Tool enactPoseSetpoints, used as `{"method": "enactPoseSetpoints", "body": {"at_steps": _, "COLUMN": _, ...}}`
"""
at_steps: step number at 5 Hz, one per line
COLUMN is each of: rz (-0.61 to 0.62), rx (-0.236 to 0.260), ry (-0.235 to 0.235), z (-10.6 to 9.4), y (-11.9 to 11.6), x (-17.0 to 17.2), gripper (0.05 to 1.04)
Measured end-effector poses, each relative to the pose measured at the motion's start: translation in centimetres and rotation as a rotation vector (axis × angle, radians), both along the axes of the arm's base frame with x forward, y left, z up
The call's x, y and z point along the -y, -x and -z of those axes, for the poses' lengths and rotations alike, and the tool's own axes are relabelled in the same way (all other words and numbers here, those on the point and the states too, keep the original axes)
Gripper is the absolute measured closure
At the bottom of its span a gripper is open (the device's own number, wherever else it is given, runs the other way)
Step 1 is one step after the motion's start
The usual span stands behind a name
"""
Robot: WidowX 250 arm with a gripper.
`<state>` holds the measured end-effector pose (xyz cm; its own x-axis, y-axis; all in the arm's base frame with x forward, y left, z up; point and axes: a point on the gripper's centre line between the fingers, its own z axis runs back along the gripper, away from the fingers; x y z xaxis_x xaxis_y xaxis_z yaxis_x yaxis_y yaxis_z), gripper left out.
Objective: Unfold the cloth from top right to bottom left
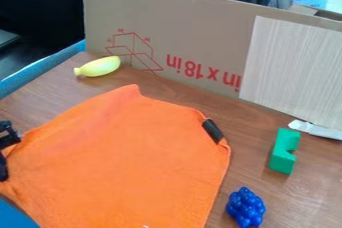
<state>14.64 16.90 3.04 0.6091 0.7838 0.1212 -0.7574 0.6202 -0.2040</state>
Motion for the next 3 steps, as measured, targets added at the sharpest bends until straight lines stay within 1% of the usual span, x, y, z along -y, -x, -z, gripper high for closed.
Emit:
{"method": "enactPoseSetpoints", "body": {"at_steps": 1, "rz": -0.012, "rx": -0.063, "ry": -0.021, "z": 0.47, "y": 0.79, "x": -0.66, "gripper": 1.015}}
{"method": "enactPoseSetpoints", "body": {"at_steps": 2, "rz": -0.040, "rx": -0.116, "ry": -0.019, "z": 0.66, "y": 1.27, "x": -1.00, "gripper": 0.878}}
{"method": "enactPoseSetpoints", "body": {"at_steps": 3, "rz": -0.005, "rx": -0.141, "ry": -0.059, "z": 0.57, "y": 0.86, "x": -0.69, "gripper": 0.597}}
